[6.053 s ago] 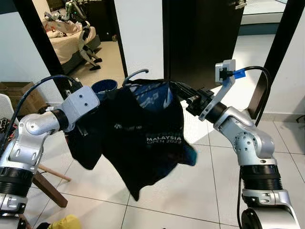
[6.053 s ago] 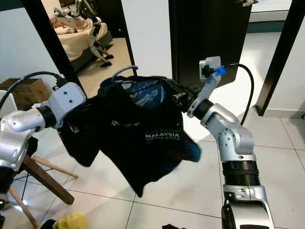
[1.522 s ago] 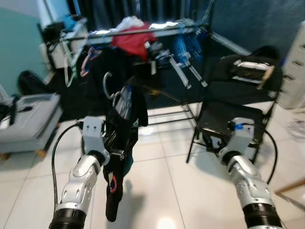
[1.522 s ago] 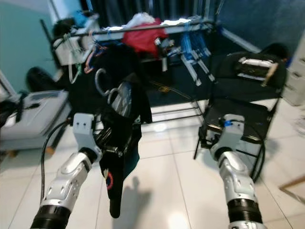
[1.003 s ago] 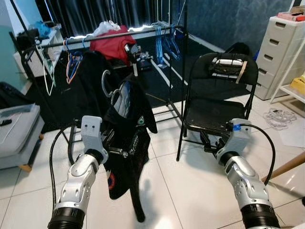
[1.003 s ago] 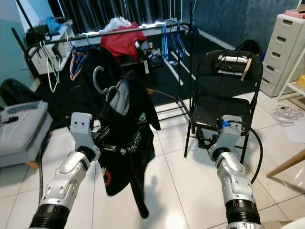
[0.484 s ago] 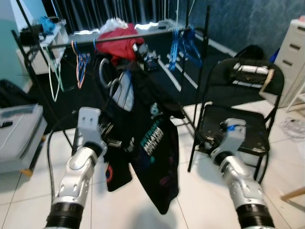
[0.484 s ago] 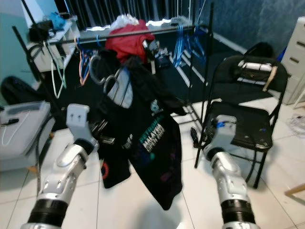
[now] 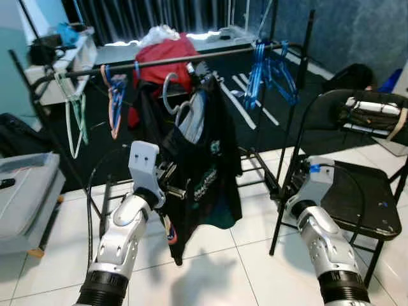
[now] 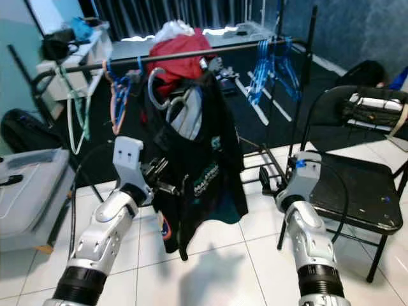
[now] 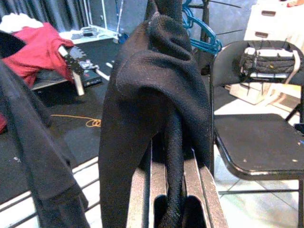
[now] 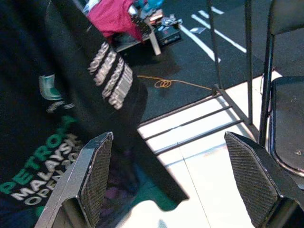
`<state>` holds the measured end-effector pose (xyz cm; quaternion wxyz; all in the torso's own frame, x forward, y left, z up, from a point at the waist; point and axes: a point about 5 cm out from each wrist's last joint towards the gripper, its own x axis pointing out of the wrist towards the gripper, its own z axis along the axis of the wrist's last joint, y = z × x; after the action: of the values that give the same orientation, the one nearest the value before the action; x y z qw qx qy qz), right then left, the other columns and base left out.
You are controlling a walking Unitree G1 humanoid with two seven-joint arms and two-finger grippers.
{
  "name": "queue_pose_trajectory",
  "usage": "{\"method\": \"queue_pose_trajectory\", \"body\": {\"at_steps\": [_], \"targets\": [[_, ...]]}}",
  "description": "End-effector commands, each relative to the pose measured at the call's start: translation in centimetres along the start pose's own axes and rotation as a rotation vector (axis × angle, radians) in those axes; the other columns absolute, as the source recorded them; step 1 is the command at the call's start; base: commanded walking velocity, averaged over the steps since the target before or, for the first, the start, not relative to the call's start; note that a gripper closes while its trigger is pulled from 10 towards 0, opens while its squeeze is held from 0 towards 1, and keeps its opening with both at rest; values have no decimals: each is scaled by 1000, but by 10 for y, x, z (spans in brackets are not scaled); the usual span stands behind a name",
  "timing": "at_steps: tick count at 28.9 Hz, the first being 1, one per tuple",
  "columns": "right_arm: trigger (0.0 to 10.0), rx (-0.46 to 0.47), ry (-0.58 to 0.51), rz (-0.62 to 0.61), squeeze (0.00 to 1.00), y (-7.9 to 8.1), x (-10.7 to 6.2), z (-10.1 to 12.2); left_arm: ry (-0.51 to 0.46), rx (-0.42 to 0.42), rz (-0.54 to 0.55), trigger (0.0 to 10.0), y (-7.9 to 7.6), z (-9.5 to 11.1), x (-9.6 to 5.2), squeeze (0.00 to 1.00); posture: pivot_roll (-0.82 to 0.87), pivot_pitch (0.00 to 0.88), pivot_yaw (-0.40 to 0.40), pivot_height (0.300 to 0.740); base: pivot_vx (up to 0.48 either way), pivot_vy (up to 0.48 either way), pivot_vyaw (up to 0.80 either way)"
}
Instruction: Hang hanger
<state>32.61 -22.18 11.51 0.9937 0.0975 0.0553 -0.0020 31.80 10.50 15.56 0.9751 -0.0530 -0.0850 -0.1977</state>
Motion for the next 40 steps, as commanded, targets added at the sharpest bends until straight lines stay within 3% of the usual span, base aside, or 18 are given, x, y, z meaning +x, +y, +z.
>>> {"method": "queue_pose_trajectory", "body": {"at_steps": [1, 15, 25, 33, 40], "targets": [[10000, -2, 17, 1, 0, 1, -1, -4, -39, -2, -24, 10000, -6, 9, 4, 0, -117, 0, 96, 740, 480, 0, 0], [10000, 9, 9, 4, 0, 1, -1, -4, -69, -29, -70, 10000, -27, 19, 13, 0, -124, 0, 95, 740, 475, 0, -156], [10000, 7, 12, 6, 0, 0, -1, -5, -69, -34, -61, 10000, -32, 19, 15, 0, -129, 0, 93, 740, 389, 0, 0], [10000, 6, 11, 7, 0, 0, -1, -4, -59, -4, 26, 10000, -23, 22, 18, 0, -130, 0, 93, 740, 349, 0, 0], [10000, 12, 7, 7, 0, 1, -1, -4, 15, 67, 225, 10000, 1, 23, 20, 0, -133, 0, 98, 740, 262, 0, 0]]}}
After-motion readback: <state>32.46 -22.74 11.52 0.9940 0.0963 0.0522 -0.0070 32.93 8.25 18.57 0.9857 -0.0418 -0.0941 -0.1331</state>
